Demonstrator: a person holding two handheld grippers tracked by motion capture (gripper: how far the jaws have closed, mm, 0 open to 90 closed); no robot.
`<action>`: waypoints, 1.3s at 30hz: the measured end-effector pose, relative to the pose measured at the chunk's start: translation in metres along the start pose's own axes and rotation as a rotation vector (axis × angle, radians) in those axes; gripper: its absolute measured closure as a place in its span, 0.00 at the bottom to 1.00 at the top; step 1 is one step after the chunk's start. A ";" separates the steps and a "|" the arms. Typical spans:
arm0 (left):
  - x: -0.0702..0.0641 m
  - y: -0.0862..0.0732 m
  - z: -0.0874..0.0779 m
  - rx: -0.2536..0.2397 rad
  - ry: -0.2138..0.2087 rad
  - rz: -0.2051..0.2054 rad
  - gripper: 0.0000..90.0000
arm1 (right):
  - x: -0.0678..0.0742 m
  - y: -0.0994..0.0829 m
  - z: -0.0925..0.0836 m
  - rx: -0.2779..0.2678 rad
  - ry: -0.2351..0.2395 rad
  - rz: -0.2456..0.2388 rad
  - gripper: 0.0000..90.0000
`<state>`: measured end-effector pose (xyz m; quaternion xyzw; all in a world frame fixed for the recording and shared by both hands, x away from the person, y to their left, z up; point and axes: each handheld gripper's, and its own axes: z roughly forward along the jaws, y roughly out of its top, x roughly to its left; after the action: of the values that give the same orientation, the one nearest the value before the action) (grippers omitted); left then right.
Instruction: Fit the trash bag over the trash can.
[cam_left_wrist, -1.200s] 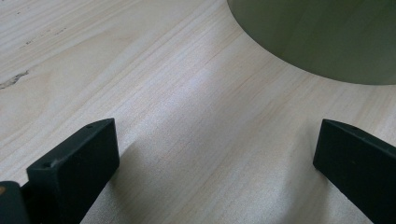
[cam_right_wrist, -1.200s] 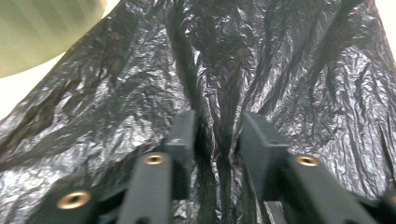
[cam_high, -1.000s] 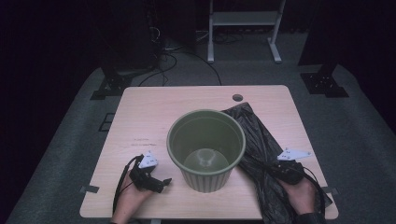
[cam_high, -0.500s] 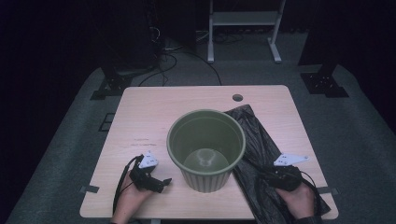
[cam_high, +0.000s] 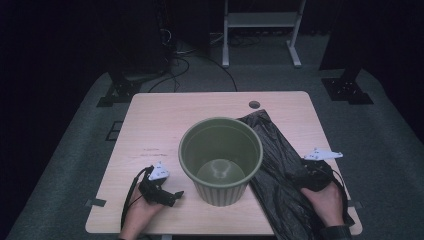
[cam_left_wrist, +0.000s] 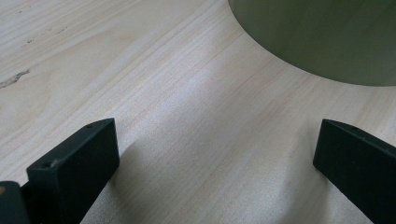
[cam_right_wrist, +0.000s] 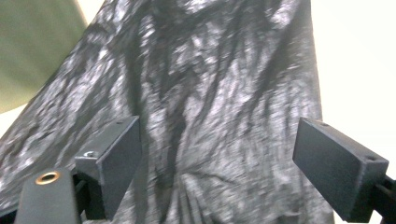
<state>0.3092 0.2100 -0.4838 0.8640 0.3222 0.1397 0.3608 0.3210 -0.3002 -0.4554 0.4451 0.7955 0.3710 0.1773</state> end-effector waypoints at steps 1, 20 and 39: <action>0.000 0.000 0.000 0.000 0.000 0.000 0.00 | 0.000 0.000 0.000 0.000 0.000 0.000 0.16; 0.000 0.000 0.000 0.000 0.000 0.000 0.00 | -0.024 -0.003 0.029 0.078 0.061 0.066 0.15; 0.000 0.000 0.000 0.000 0.000 0.000 0.00 | 0.016 0.008 0.043 0.079 0.199 0.002 0.15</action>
<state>0.3092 0.2100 -0.4838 0.8640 0.3222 0.1397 0.3609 0.3429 -0.2652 -0.4772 0.4132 0.8228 0.3821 0.0794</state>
